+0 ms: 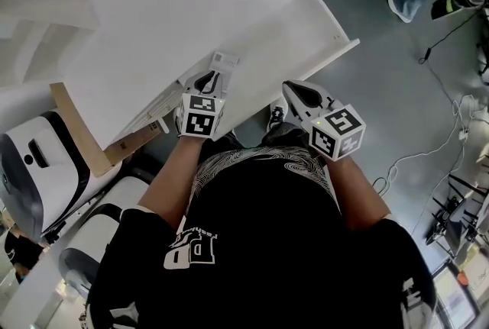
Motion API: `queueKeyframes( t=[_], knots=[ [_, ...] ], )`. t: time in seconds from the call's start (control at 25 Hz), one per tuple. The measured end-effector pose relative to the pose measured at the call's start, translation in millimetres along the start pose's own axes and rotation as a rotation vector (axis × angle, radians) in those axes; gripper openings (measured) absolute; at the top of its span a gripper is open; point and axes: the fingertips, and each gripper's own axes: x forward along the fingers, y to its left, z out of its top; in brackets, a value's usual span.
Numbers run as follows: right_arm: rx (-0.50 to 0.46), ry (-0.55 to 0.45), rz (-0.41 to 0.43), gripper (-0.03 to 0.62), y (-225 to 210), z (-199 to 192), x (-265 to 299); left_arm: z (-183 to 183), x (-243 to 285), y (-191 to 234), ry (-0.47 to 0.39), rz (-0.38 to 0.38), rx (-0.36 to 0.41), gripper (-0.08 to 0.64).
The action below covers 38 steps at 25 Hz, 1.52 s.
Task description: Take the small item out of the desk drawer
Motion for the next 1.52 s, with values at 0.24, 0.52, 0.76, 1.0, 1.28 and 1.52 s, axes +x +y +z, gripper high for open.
queueKeyframes(
  t=[0.24,0.52,0.76,1.0,1.28,1.52],
  knots=[
    [-0.005,0.022,-0.014,0.008,-7.9,-11.6,1.6,-30.7,38.9,3.7,0.104,0.008,0.003,0.102],
    [-0.007,0.036,-0.033,0.008,-21.4,-16.4,-5.7,-50.6,73.0,6.6,0.182,0.019,0.008,0.212],
    [-0.003,0.044,-0.037,0.008,-30.9,-12.3,-9.8,-64.4,92.3,10.9,0.224,0.039,-0.048,0.253],
    [-0.016,0.060,-0.031,0.008,-39.5,-9.2,-8.2,-76.9,110.8,16.1,0.260,0.028,-0.118,0.336],
    [-0.026,0.081,-0.018,0.008,-42.6,-7.2,-5.7,-87.4,124.6,12.1,0.315,0.004,-0.125,0.387],
    [-0.030,0.101,-0.021,0.008,-47.8,-8.1,-6.7,-92.5,135.8,16.7,0.378,0.015,-0.118,0.416]
  ],
)
